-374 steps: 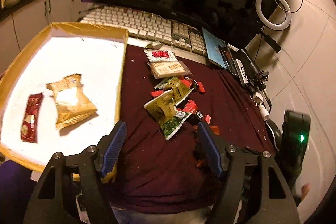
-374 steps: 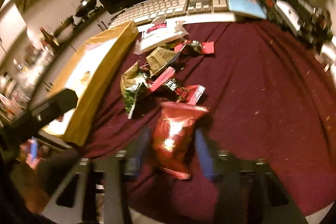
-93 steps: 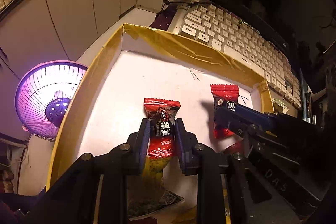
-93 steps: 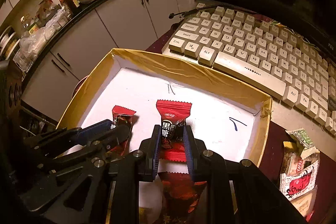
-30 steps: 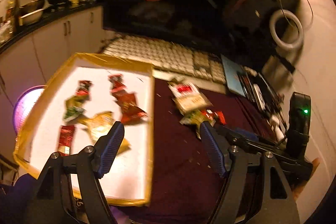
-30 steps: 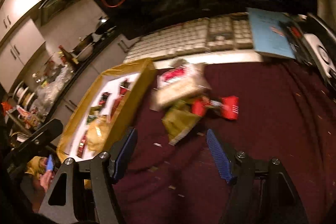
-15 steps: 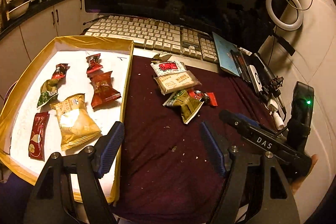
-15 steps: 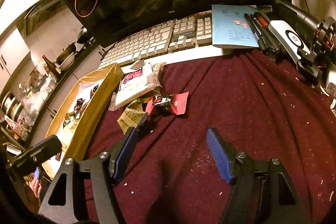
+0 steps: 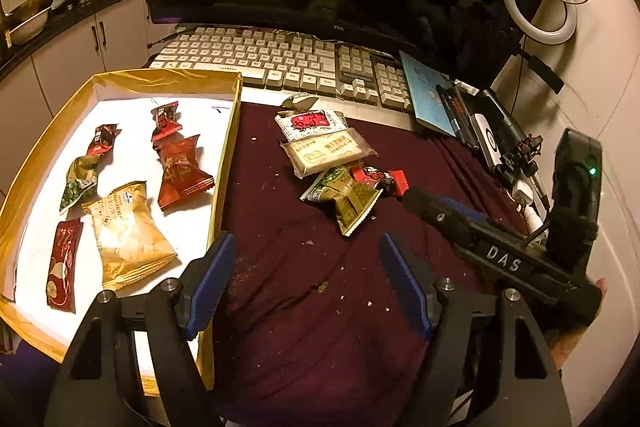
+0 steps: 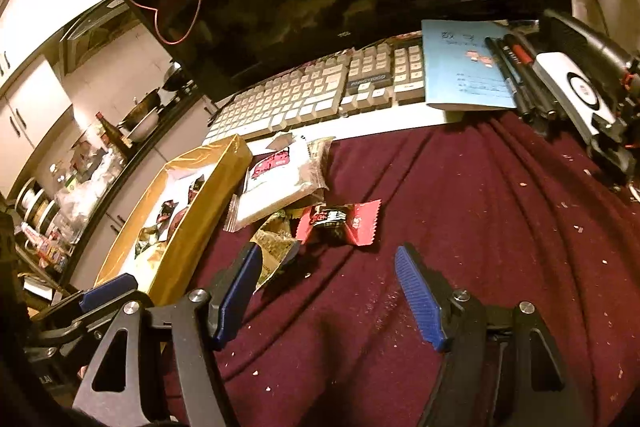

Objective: Organize snacks
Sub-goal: 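Return both tools from the box to the snack pile, then grasp the green pea packet with the left tool while the right tool grasps a red candy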

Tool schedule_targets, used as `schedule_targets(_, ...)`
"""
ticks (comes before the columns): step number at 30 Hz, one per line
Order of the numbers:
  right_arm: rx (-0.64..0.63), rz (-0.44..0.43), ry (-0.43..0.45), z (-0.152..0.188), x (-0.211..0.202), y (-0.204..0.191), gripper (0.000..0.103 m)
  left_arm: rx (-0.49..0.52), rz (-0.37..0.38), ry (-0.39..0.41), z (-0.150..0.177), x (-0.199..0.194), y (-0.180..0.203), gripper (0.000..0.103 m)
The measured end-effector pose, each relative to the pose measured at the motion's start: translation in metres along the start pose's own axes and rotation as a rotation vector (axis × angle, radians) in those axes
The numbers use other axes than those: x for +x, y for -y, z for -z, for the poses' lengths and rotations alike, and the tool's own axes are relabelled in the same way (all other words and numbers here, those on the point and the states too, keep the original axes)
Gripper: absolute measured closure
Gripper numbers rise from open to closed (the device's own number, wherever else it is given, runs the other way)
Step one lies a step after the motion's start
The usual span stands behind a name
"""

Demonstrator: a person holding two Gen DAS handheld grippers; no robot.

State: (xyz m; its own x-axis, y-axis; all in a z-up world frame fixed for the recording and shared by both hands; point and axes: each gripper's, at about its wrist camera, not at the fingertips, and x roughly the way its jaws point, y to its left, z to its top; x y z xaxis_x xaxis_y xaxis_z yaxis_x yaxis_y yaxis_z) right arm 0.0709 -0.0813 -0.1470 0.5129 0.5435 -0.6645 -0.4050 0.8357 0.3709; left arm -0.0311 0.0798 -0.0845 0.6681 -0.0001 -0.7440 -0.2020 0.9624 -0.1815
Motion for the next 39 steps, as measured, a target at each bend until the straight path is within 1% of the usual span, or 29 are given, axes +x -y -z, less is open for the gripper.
schedule_targets(2, 0.012, -0.011, -0.021, 0.002, 0.004, 0.003, 0.031, -0.002, 0.000, -0.001, -0.001, 0.002, -0.001, 0.029)
schedule_targets(4, 0.013, -0.033, -0.012, 0.002, 0.003, 0.004, 0.031, -0.013, 0.004, -0.004, -0.003, 0.005, -0.003, 0.029)
schedule_targets(8, 0.027, -0.040, -0.024, 0.001, 0.006, 0.006, 0.031, -0.045, 0.023, -0.013, -0.006, 0.009, -0.012, 0.029)
schedule_targets(11, 0.031, -0.037, -0.020, 0.001, 0.006, 0.007, 0.031, -0.062, 0.081, -0.045, -0.010, 0.015, -0.014, 0.029)
schedule_targets(14, 0.051, -0.034, -0.007, 0.001, 0.004, 0.010, 0.031, -0.063, 0.121, -0.064, -0.015, 0.022, -0.008, 0.029)
schedule_targets(15, 0.062, -0.035, -0.005, 0.000, 0.004, 0.012, 0.031, -0.041, 0.139, -0.058, -0.019, 0.026, -0.001, 0.029)
schedule_targets(16, 0.075, -0.034, -0.002, 0.000, 0.003, 0.014, 0.031, -0.009, 0.137, -0.057, -0.022, 0.030, 0.005, 0.029)
schedule_targets(17, 0.090, -0.037, 0.003, 0.000, 0.002, 0.017, 0.031, 0.023, 0.126, -0.071, -0.025, 0.036, 0.011, 0.029)
schedule_targets(18, 0.105, -0.037, 0.009, 0.000, 0.000, 0.019, 0.031, 0.032, 0.124, -0.103, -0.029, 0.046, 0.015, 0.029)
schedule_targets(19, 0.121, -0.036, 0.016, 0.000, -0.001, 0.022, 0.031, -0.005, 0.153, -0.131, -0.032, 0.057, 0.015, 0.030)
schedule_targets(21, 0.153, -0.041, 0.021, 0.000, -0.003, 0.028, 0.031, -0.083, 0.185, -0.183, -0.039, 0.077, 0.013, 0.036)
schedule_targets(22, 0.166, -0.045, 0.022, 0.000, -0.003, 0.031, 0.033, -0.104, 0.185, -0.193, -0.042, 0.083, 0.013, 0.036)
schedule_targets(24, 0.182, -0.038, 0.024, 0.000, -0.003, 0.034, 0.033, -0.141, 0.147, -0.188, -0.045, 0.091, 0.012, 0.037)
schedule_targets(26, 0.175, -0.035, 0.022, 0.000, -0.002, 0.033, 0.033, -0.159, 0.129, -0.191, -0.046, 0.097, 0.013, 0.038)
schedule_targets(27, 0.168, -0.028, 0.024, 0.000, -0.002, 0.031, 0.033, -0.157, 0.106, -0.201, -0.045, 0.101, 0.015, 0.046)
schedule_targets(28, 0.160, -0.019, 0.026, 0.000, -0.003, 0.029, 0.033, -0.160, 0.093, -0.216, -0.043, 0.104, 0.015, 0.051)
schedule_targets(29, 0.151, -0.011, 0.027, 0.000, -0.003, 0.028, 0.033, -0.161, 0.088, -0.226, -0.041, 0.106, 0.016, 0.054)
schedule_targets(31, 0.142, -0.005, 0.028, 0.000, -0.002, 0.026, 0.033, -0.154, 0.090, -0.215, -0.037, 0.101, 0.016, 0.061)
schedule_targets(33, 0.140, 0.000, 0.030, 0.001, -0.003, 0.026, 0.033, -0.140, 0.089, -0.208, -0.034, 0.094, 0.017, 0.076)
schedule_targets(34, 0.139, 0.000, 0.029, 0.001, -0.003, 0.026, 0.033, -0.134, 0.092, -0.206, -0.033, 0.093, 0.016, 0.076)
schedule_targets(37, 0.138, 0.003, 0.027, 0.000, -0.002, 0.026, 0.033, -0.137, 0.104, -0.213, -0.037, 0.095, 0.013, 0.076)
schedule_targets(38, 0.135, 0.005, 0.027, 0.000, -0.002, 0.025, 0.033, -0.153, 0.113, -0.219, -0.039, 0.096, 0.012, 0.074)
schedule_targets(39, 0.133, 0.006, 0.025, 0.001, -0.002, 0.025, 0.033, -0.172, 0.118, -0.225, -0.041, 0.098, 0.011, 0.064)
